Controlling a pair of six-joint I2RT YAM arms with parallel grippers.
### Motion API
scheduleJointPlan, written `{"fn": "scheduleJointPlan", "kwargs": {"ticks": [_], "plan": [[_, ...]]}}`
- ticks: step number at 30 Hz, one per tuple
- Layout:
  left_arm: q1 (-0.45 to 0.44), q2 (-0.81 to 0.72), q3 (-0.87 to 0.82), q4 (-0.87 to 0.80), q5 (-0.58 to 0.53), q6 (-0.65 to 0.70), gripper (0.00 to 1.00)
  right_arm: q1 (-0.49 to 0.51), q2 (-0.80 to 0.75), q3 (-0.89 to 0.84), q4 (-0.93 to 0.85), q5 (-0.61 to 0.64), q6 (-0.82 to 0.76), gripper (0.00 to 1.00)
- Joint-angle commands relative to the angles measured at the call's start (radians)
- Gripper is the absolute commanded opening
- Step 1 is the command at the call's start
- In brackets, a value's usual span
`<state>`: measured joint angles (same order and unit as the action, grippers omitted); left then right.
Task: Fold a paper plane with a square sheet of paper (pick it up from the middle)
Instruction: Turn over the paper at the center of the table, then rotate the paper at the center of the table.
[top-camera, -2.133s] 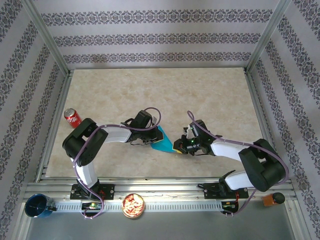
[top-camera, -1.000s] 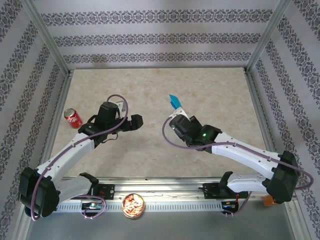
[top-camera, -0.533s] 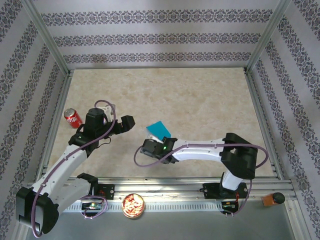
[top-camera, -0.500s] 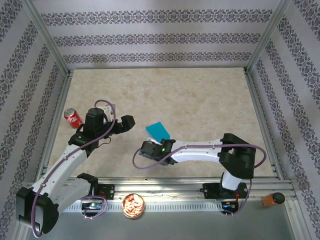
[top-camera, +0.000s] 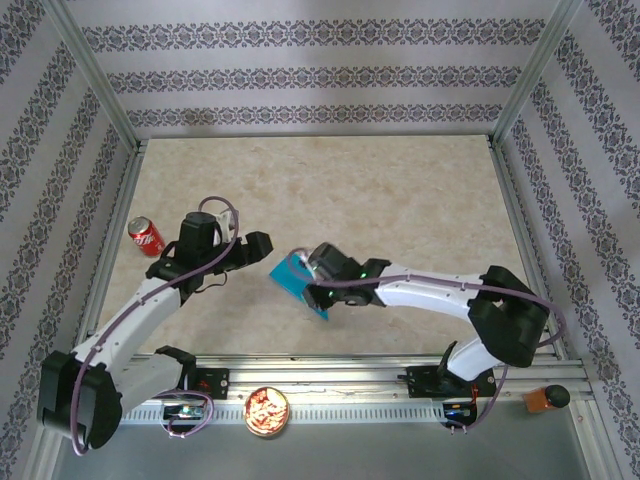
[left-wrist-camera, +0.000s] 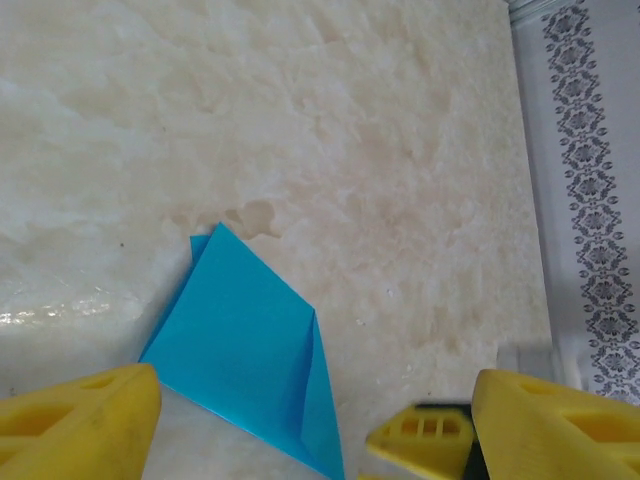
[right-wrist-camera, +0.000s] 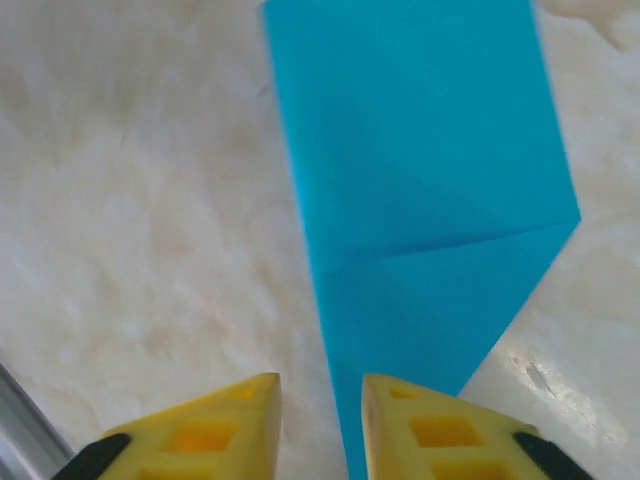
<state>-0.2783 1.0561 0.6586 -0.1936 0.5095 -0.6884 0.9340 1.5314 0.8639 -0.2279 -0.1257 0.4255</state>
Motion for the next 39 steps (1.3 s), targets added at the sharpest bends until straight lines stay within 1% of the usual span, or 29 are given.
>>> {"fn": "scheduleJointPlan", "kwargs": {"ticks": [1, 2, 4, 6, 9, 12, 15, 20, 22, 25, 29, 31, 33, 37, 39], "plan": [[0.011, 0.027, -0.003, 0.061, 0.048, -0.047, 0.74, -0.107, 0.045, -0.070, 0.202, -0.285, 0.236, 0.18], [0.012, 0.034, -0.007, 0.067, 0.055, -0.057, 0.71, -0.126, 0.064, -0.074, 0.223, -0.314, 0.263, 0.15], [0.012, 0.050, -0.011, 0.081, 0.076, -0.072, 0.66, -0.136, 0.100, -0.069, 0.242, -0.347, 0.273, 0.13], [0.011, 0.056, -0.009, 0.071, 0.084, -0.078, 0.65, -0.138, 0.132, -0.056, 0.235, -0.355, 0.275, 0.13], [0.012, 0.054, -0.011, 0.059, 0.078, -0.074, 0.65, -0.136, 0.177, -0.036, 0.234, -0.366, 0.284, 0.10], [0.012, 0.055, -0.011, 0.064, 0.094, -0.075, 0.61, -0.135, 0.201, -0.038, 0.219, -0.318, 0.309, 0.12], [0.013, 0.074, -0.009, 0.066, 0.106, -0.087, 0.57, -0.136, 0.213, -0.064, 0.213, -0.253, 0.366, 0.11], [0.004, 0.126, -0.019, 0.105, 0.138, -0.129, 0.49, -0.141, 0.225, -0.090, 0.217, -0.212, 0.432, 0.11], [-0.007, 0.147, -0.018, 0.120, 0.147, -0.136, 0.45, -0.139, 0.220, -0.106, 0.225, -0.187, 0.482, 0.11], [-0.036, 0.184, -0.010, 0.139, 0.149, -0.146, 0.42, -0.138, 0.190, -0.149, 0.259, -0.133, 0.564, 0.11], [-0.078, 0.248, -0.004, 0.180, 0.142, -0.171, 0.33, -0.136, 0.147, -0.221, 0.356, -0.084, 0.690, 0.11], [-0.117, 0.285, -0.017, 0.256, 0.112, -0.212, 0.31, -0.129, 0.135, -0.250, 0.407, -0.064, 0.746, 0.11], [-0.163, 0.330, -0.018, 0.333, 0.080, -0.256, 0.28, -0.118, 0.126, -0.261, 0.427, -0.043, 0.771, 0.11], [-0.223, 0.447, 0.045, 0.353, 0.054, -0.262, 0.25, -0.101, 0.116, -0.276, 0.464, -0.012, 0.807, 0.10], [-0.238, 0.497, 0.064, 0.373, 0.048, -0.272, 0.23, -0.098, 0.113, -0.312, 0.543, 0.000, 0.853, 0.09]]}}
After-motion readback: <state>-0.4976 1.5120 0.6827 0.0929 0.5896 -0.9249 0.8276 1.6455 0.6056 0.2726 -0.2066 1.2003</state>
